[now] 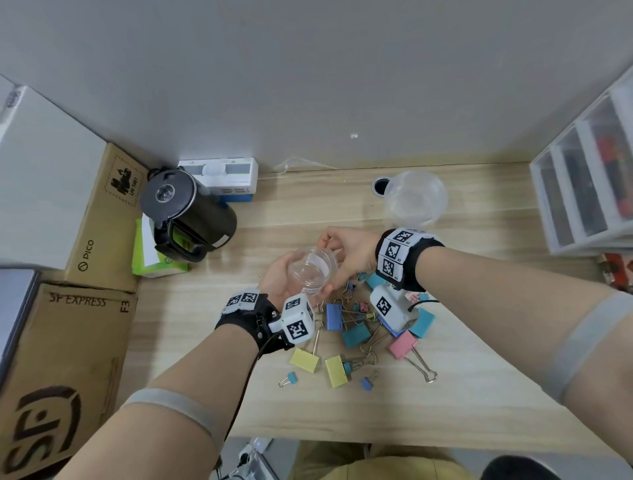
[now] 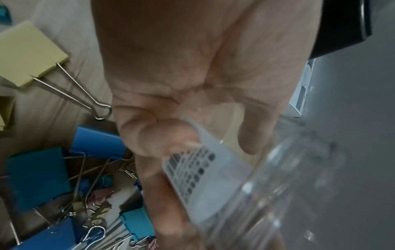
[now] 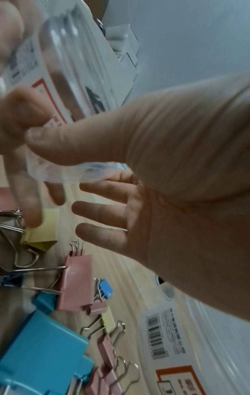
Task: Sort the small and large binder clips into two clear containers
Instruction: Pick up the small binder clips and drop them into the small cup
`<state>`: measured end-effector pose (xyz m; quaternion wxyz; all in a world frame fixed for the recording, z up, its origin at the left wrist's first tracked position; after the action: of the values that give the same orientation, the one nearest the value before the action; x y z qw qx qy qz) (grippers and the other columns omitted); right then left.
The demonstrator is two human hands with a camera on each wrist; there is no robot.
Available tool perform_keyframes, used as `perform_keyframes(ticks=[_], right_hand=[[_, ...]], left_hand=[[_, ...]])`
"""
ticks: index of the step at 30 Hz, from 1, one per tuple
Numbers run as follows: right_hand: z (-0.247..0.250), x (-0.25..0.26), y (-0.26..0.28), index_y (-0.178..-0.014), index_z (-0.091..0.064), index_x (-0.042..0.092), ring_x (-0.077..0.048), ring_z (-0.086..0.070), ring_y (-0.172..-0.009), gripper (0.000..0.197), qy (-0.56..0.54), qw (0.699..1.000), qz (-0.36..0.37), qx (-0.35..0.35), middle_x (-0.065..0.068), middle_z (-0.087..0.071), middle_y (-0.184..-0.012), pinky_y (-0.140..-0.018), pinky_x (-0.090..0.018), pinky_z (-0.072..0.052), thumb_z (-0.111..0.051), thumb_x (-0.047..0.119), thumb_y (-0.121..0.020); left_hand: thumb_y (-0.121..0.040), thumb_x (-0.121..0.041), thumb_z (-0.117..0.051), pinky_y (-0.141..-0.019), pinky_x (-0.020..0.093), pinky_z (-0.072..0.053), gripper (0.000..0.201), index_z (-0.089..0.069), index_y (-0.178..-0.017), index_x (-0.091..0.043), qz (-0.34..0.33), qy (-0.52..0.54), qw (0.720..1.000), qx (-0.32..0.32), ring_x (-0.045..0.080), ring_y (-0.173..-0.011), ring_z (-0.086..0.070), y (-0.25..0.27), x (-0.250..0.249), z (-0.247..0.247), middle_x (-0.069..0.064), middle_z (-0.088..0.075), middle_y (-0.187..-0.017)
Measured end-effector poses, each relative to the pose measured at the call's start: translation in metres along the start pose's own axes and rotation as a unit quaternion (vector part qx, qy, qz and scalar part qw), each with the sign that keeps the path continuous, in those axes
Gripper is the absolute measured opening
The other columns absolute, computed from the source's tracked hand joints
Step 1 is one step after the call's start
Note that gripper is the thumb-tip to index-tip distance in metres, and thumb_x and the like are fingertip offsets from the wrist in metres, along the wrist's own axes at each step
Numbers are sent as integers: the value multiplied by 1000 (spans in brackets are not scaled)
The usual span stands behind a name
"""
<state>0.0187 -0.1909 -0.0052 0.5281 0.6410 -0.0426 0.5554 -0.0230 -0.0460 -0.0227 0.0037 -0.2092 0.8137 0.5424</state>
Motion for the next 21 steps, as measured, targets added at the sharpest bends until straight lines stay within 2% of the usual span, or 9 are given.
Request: perform_keyframes(ticks=[1, 3, 5, 8, 12, 14, 16, 19, 21], right_hand=[[-3, 1, -1, -121, -45, 17, -31, -67, -105, 75, 3, 1000, 4, 5, -5, -58, -128, -81, -51, -59, -87, -6, -62], [-11, 4, -4, -123, -45, 18, -31, -66, -108, 78, 24, 1000, 12, 13, -3, -61, -123, -87, -54, -56, -86, -5, -62], [-20, 7, -6, -128, -43, 21, -29, -65, -108, 83, 38, 999, 15, 22, 0, -60, -122, -85, -53, -57, -86, -3, -62], [-34, 6, -11, -138, -38, 23, -25, -67, -101, 91, 65, 997, -1, 42, 2, -53, -121, -74, -38, -60, -87, 3, -64], [-57, 10, -21, -124, -55, 19, -15, -67, -83, 73, 163, 986, -8, 36, 4, -64, -108, -74, -35, -61, -90, 17, -61], [-74, 16, -26, -117, -60, 16, -16, -68, -80, 60, 209, 977, -15, 46, 7, -68, -96, -71, -30, -59, -88, 18, -64], [-97, 19, -32, -110, -62, 19, -19, -72, -81, 56, 248, 966, -20, 71, 7, -71, -91, -74, -35, -61, -89, 24, -61], [-137, 26, -37, -98, -64, 23, -18, -72, -82, 49, 339, 935, 2, 103, 5, -73, -91, -78, -38, -60, -90, 32, -57], [-169, 27, -38, -98, -65, 17, -19, -70, -86, 45, 394, 909, 20, 136, 2, -74, -93, -81, -35, -58, -90, 30, -62]], left_hand=[[-91, -38, -62, -62, 35, -59, 51, -64, -128, -4, -2, 0, 1000, 17, 31, -75, -67, 1, 1, -1, 19, -70, -106], [-91, -37, -62, -60, 33, -58, 46, -64, -122, -3, -17, 1, 999, 28, 30, -70, -66, 4, 3, 3, 19, -69, -99], [-91, -37, -61, -61, 34, -57, 42, -67, -114, -1, -29, -4, 999, 40, 31, -71, -66, 4, 4, 11, 19, -69, -96], [-89, -38, -64, -65, 37, -55, 44, -71, -109, 0, -46, -1, 998, 39, 33, -77, -63, 8, 7, 29, 21, -67, -99], [-94, -41, -52, -59, 32, -51, 50, -76, -85, 3, -79, -2, 997, 14, 33, -65, -62, 25, 8, 64, 24, -64, -85], [-97, -42, -49, -51, 26, -52, 54, -73, -85, 5, -72, 19, 997, -12, 33, -60, -63, 36, 11, 89, 25, -64, -82], [-95, -43, -52, -48, 25, -52, 49, -67, -94, 4, -84, 53, 994, -53, 33, -59, -63, 44, 14, 117, 25, -62, -83], [-91, -48, -55, -59, 30, -52, 49, -69, -108, -4, -102, 117, 979, -129, 33, -68, -63, 57, 30, 162, 19, -66, -89], [-94, -48, -52, -70, 35, -48, 51, -77, -95, -4, -113, 177, 966, -148, 32, -73, -62, 62, 47, 189, 16, -69, -90]])
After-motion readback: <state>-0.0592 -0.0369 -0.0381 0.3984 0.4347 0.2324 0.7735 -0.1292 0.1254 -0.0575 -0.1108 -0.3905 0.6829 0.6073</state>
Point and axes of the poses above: each hand's wrist, its own y-axis away from the middle knuckle, its own z-axis out of the back of the hand, x = y × z, the point moved 5 cm from there along -y, towards the middle knuckle
